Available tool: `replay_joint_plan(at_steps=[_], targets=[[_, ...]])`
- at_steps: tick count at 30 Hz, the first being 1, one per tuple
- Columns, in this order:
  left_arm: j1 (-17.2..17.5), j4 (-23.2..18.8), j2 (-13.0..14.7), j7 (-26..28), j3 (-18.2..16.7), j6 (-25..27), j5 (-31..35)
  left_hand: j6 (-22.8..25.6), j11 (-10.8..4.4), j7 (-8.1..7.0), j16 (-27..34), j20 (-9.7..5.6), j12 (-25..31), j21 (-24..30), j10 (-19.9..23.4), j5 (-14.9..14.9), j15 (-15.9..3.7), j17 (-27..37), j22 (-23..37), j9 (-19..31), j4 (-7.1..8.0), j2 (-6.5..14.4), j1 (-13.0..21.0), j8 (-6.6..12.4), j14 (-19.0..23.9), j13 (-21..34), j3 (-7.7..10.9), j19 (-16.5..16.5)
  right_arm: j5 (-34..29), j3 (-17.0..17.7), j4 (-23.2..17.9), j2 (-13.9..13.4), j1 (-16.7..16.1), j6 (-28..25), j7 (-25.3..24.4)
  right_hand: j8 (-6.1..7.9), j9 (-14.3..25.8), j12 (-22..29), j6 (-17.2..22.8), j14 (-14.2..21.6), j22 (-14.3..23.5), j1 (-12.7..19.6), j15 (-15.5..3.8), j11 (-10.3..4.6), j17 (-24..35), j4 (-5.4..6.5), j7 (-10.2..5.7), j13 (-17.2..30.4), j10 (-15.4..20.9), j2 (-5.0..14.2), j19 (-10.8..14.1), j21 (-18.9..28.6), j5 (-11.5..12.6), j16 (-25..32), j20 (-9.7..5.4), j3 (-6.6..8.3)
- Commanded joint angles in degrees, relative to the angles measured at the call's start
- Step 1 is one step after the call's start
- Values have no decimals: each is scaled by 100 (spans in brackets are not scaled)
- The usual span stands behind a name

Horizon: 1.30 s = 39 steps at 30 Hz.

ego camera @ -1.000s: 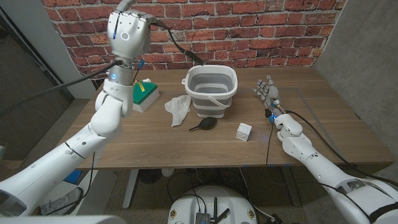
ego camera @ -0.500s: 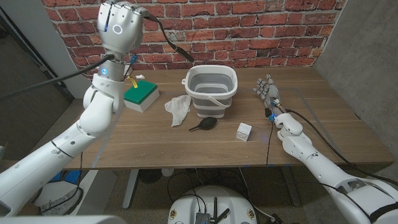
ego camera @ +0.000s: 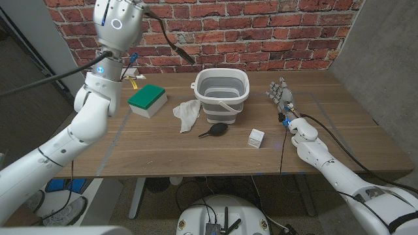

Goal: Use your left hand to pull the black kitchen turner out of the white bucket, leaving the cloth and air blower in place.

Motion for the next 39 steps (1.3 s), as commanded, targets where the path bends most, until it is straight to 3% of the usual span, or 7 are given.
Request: replay_joint_plan(at_steps=[1,12,21,29,39], targets=[[382,-264,-13,-776,-370,74,213,12,13,-36,18,-846,20,-16,36,21,-406,333,16,22,1,59,50,43,216,13,-30,-35,-19,-35,114,39,98,-41,33,9,28,-4,48,9,14,-39,-86,1,-1,16,-3,13,39,155,3,-27,17,40,-46,18],[494,-405,-106,-1480,-607,-105,80,16,14,-50,15,-848,27,-22,55,22,-406,344,13,24,3,64,62,51,240,15,-45,-42,-32,-72,253,99,201,-57,73,12,28,-3,55,12,13,-38,-90,0,-7,17,-1,13,44,158,4,-26,16,43,-44,22],[482,-282,-293,-1521,-521,-110,172,24,19,-38,7,-856,30,-4,80,23,-405,337,23,26,6,68,52,63,261,15,-62,-10,-30,-84,312,132,228,-77,62,13,28,-2,59,14,13,-39,-89,7,-10,18,-9,13,45,157,4,-26,16,45,-47,24],[531,-64,-645,-1159,-344,38,-2,5,17,-37,-2,-855,21,0,69,25,-405,335,24,28,6,71,60,62,271,12,-69,-9,-32,-105,483,189,302,-43,122,14,28,-3,61,14,13,-40,-86,6,-14,19,-1,12,44,158,5,-25,15,47,-47,27],[509,435,-1035,-19,5,349,-204,3,15,-29,-5,-853,27,-1,86,29,-406,341,20,30,3,73,68,69,288,15,-78,-9,-26,-122,619,219,381,-32,213,14,28,-3,65,14,13,-41,-88,7,-16,20,1,12,46,158,8,-24,15,49,-48,29]])
